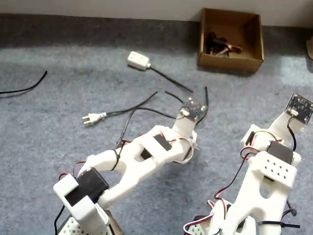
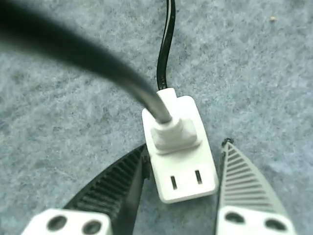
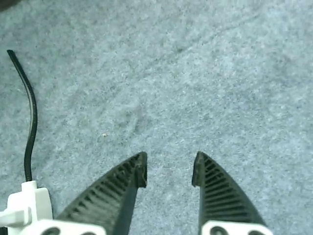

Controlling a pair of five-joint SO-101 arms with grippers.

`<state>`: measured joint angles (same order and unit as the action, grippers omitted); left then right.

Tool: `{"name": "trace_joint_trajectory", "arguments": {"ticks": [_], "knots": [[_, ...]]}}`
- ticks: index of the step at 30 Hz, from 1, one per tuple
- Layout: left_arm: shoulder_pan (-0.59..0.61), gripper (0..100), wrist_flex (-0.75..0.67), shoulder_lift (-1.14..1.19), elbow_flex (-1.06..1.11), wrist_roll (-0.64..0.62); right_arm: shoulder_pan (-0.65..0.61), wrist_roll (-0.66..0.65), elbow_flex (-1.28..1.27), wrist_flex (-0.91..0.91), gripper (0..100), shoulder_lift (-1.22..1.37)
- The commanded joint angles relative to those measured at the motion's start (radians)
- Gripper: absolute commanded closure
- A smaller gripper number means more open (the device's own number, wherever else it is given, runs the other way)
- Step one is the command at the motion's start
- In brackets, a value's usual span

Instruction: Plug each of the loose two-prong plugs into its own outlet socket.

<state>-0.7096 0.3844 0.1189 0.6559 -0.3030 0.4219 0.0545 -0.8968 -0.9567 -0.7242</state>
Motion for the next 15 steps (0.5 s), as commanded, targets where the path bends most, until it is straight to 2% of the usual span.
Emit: {"name": "trace_joint_trajectory", "arguments": {"ticks": [1, 4, 11, 15], "knots": [[-0.015, 81, -0.012, -0.01, -0.051, 0.006, 0.012, -0.012, 0.005, 0.025, 84.5, -0.022], [-0.016, 84, -0.014, -0.01, -0.051, 0.052, 0.012, -0.012, 0.005, 0.025, 84.5, -0.021], [-0.016, 100, -0.014, -0.01, -0.051, 0.133, 0.01, -0.012, 0.005, 0.025, 84.5, -0.021], [-0.016, 99, -0.014, -0.01, -0.051, 0.135, 0.01, -0.012, 0.005, 0.025, 84.5, -0.021]]}}
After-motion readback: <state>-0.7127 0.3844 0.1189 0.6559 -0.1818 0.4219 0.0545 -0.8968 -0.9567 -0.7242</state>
